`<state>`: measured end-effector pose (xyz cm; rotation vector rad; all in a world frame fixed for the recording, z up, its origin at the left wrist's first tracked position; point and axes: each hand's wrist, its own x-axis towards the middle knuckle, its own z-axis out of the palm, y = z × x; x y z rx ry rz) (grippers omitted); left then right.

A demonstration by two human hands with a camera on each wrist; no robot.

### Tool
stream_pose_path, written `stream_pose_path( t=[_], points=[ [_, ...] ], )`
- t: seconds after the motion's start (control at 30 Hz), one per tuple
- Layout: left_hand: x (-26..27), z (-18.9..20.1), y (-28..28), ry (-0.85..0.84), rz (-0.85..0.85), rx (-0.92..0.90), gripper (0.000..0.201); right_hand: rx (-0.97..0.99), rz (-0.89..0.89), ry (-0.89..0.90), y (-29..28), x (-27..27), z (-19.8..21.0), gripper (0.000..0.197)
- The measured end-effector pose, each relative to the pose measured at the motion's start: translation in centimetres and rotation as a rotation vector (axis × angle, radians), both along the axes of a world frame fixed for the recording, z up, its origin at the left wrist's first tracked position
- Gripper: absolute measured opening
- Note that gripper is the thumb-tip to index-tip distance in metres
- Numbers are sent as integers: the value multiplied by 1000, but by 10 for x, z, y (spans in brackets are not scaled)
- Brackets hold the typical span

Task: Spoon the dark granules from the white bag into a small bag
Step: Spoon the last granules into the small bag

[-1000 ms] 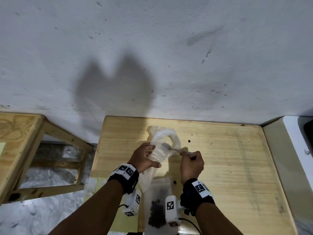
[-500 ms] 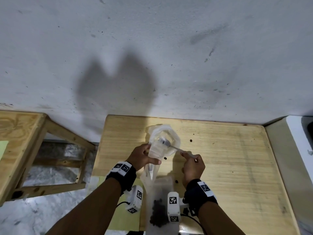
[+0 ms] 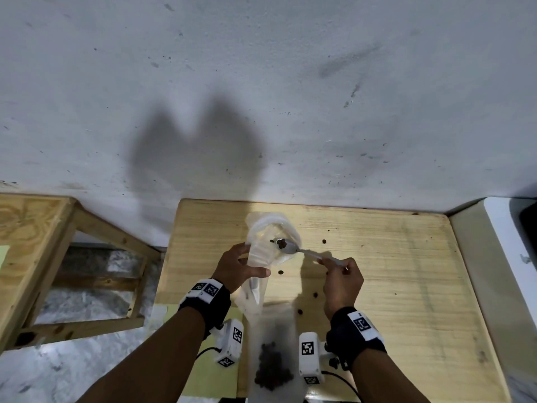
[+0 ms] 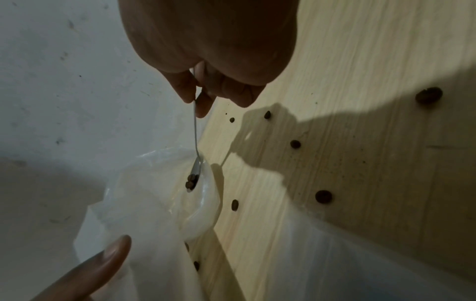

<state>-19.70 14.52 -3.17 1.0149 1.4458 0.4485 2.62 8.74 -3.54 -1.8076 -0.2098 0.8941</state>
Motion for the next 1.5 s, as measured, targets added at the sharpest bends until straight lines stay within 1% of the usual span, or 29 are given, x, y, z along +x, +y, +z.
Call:
stream_pose_path(
  t=[0.07, 0.13, 0.23, 0.33, 0.53, 0.6, 0.67, 0.73, 0.83, 0.93, 1.0, 1.13, 1.3, 1.5],
  points=[
    [0, 1, 2, 2, 3, 1, 82, -9, 2, -8, -1, 4, -1, 36],
    [1, 2, 2, 6, -1, 2, 81, 4, 24, -51, -1, 7, 1, 34],
    [4, 4, 1, 9, -16, 9, 80, 33, 76, -190, -1, 5, 6, 31],
    [6, 3, -1, 25, -49, 30, 80, 17, 126, -300, 5, -1, 8, 27],
    [5, 1, -2, 18, -99, 26, 92, -2, 186, -352, 16, -14, 4, 26],
    [5, 2, -2, 14, -120, 36, 93, -8, 186, -348, 17, -17, 2, 27],
    [4, 2, -2, 12, -134, 31, 87, -10, 181, -335, 17, -20, -1, 28],
    [4, 3, -1, 8, -144, 20, 86, -18, 165, -305, 17, -22, -6, 30],
    [5, 4, 1, -6, -153, 12, 91, -49, 102, -177, 16, -23, -14, 37],
    [5, 5, 2, -8, -129, 15, 85, -97, 45, -1, 13, -21, -21, 40],
    [4, 5, 3, -9, -95, 17, 84, -116, 33, 44, 11, -18, -25, 39],
    [3, 3, 3, -10, -48, 21, 85, -103, 35, 44, 7, -12, -26, 37],
    [4, 1, 3, -5, -28, 33, 85, -57, 47, 7, 4, -8, -21, 38],
    [5, 5, 5, -7, 6, 41, 79, 9, 36, -13, 4, 0, -16, 33]
  ],
)
